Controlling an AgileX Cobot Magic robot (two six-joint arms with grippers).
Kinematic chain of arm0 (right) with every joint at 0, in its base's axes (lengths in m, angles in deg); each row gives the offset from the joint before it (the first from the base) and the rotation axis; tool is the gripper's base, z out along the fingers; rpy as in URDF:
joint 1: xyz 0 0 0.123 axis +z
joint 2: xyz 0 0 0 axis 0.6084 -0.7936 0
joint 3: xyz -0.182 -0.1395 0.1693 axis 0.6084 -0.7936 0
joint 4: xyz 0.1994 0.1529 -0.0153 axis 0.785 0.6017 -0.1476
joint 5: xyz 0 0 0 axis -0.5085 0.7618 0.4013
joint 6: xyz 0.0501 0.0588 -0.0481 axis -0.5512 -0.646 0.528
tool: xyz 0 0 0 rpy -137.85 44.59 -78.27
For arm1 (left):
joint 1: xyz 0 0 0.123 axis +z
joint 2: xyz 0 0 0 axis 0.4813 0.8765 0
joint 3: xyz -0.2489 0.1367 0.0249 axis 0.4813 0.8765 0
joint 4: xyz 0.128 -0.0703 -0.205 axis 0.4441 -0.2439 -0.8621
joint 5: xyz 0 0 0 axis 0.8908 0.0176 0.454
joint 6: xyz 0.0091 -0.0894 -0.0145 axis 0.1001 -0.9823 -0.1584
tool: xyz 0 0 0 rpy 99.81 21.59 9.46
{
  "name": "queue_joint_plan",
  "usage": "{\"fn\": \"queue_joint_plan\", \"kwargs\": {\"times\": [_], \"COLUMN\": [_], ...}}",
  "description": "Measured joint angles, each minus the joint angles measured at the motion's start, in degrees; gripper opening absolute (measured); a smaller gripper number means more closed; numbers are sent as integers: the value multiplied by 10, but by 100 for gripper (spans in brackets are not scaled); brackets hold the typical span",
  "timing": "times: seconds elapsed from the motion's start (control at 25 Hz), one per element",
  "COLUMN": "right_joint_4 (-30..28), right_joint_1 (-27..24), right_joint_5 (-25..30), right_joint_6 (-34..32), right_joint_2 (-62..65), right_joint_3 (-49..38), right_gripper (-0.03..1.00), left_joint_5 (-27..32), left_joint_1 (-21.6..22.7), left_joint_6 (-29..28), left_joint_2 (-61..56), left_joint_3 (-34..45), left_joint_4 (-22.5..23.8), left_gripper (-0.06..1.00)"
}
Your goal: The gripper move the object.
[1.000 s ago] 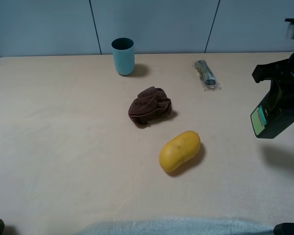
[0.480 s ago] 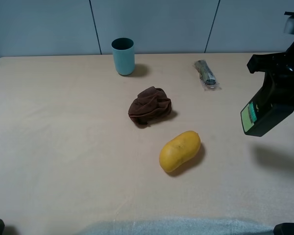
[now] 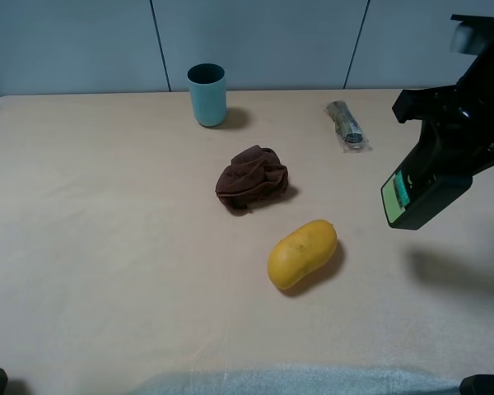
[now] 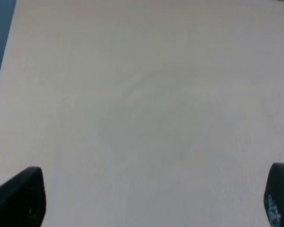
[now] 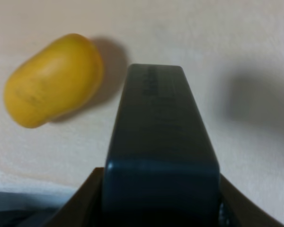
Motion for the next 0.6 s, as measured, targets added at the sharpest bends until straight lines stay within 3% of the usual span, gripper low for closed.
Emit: {"fn": "queue_joint_plan", "kwargs": {"times": [0.6], "right_joint_4": [-35], "right_joint_1": [184], "right_joint_5": [2], "right_joint_6": [-69], "right_joint_2": [-65], "right_joint_3": [160], "right_gripper": [30], "left_joint_5": [0], "left_joint_1": [0], "left_joint_6": [0], "left_joint_2": [0], "left_joint_3": [0], "left_joint_4": [0], "left_gripper": [93]}}
